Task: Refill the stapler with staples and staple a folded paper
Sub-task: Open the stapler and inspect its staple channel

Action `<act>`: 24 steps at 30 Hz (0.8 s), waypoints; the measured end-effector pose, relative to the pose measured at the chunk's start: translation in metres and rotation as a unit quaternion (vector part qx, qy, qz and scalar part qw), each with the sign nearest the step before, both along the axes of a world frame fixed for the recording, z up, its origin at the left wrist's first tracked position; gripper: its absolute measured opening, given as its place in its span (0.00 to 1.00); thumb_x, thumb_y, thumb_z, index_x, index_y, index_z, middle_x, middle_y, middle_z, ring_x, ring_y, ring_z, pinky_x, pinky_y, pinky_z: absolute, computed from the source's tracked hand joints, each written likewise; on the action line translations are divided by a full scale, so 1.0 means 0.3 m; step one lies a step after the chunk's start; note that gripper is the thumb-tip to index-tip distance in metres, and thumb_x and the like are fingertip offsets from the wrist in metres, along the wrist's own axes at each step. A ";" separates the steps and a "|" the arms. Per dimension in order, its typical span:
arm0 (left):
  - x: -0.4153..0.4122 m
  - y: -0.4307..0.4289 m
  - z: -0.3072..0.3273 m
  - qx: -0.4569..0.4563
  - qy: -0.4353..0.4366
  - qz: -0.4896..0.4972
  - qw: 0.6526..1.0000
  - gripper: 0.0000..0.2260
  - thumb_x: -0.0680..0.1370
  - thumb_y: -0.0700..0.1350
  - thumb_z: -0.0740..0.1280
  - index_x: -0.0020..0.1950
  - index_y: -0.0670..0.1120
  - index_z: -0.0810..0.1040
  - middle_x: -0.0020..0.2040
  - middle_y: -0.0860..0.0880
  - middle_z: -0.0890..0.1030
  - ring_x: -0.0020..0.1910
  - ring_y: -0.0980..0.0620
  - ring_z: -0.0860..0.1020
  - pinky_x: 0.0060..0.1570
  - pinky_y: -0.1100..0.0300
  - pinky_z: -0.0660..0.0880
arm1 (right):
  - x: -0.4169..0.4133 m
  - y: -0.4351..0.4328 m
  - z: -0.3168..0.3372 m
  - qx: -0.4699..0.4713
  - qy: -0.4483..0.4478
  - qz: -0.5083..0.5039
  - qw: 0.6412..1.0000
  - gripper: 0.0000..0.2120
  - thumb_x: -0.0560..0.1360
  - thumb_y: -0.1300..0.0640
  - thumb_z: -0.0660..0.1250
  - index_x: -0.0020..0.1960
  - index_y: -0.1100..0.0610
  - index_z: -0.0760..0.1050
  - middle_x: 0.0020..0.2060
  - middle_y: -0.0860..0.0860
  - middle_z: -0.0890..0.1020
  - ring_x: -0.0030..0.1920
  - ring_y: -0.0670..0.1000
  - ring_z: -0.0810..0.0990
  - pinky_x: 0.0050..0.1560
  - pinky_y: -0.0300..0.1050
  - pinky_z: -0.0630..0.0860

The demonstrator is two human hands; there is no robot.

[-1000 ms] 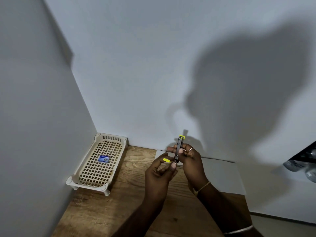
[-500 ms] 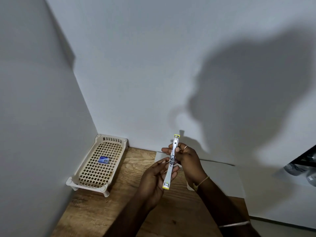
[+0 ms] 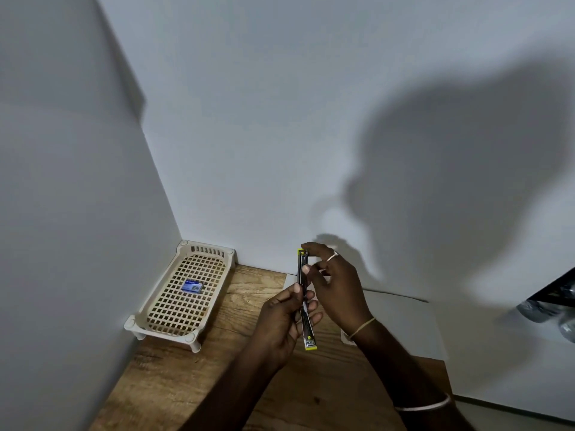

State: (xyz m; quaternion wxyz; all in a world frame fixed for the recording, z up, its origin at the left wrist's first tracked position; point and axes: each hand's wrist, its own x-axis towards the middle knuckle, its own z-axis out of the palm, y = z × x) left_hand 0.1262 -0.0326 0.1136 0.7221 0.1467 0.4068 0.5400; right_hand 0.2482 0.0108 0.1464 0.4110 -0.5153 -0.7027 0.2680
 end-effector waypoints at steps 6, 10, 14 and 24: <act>-0.013 -0.010 -0.012 0.013 0.051 -0.004 0.999 0.13 0.82 0.38 0.65 0.44 0.44 0.88 0.40 0.46 0.84 0.35 0.52 0.81 0.39 0.53 0.83 | 0.005 -0.007 0.040 0.064 -0.122 -0.009 0.990 0.13 0.74 0.50 0.72 0.55 0.39 0.74 0.52 0.37 0.78 0.44 0.39 0.79 0.46 0.44 0.78; -0.025 -0.015 -0.008 0.007 0.088 0.005 0.996 0.13 0.82 0.36 0.65 0.44 0.43 0.88 0.39 0.45 0.83 0.35 0.51 0.80 0.41 0.51 0.83 | 0.003 -0.013 0.049 0.055 -0.144 -0.001 0.988 0.12 0.72 0.50 0.73 0.53 0.41 0.75 0.49 0.37 0.78 0.42 0.40 0.79 0.43 0.44 0.78; -0.029 -0.021 -0.022 -0.008 0.117 0.010 0.993 0.09 0.81 0.34 0.66 0.49 0.40 0.87 0.39 0.44 0.83 0.35 0.49 0.81 0.42 0.51 0.83 | 0.010 -0.005 0.068 0.040 -0.182 0.023 0.982 0.13 0.68 0.47 0.75 0.46 0.43 0.71 0.43 0.37 0.78 0.38 0.39 0.76 0.36 0.40 0.71; -0.068 0.013 0.004 -0.015 0.044 0.042 0.998 0.20 0.78 0.27 0.62 0.36 0.44 0.87 0.38 0.44 0.84 0.37 0.49 0.84 0.38 0.54 0.82 | -0.002 -0.035 0.037 0.019 -0.118 0.035 0.992 0.12 0.67 0.46 0.74 0.44 0.44 0.72 0.37 0.37 0.80 0.36 0.43 0.78 0.36 0.45 0.75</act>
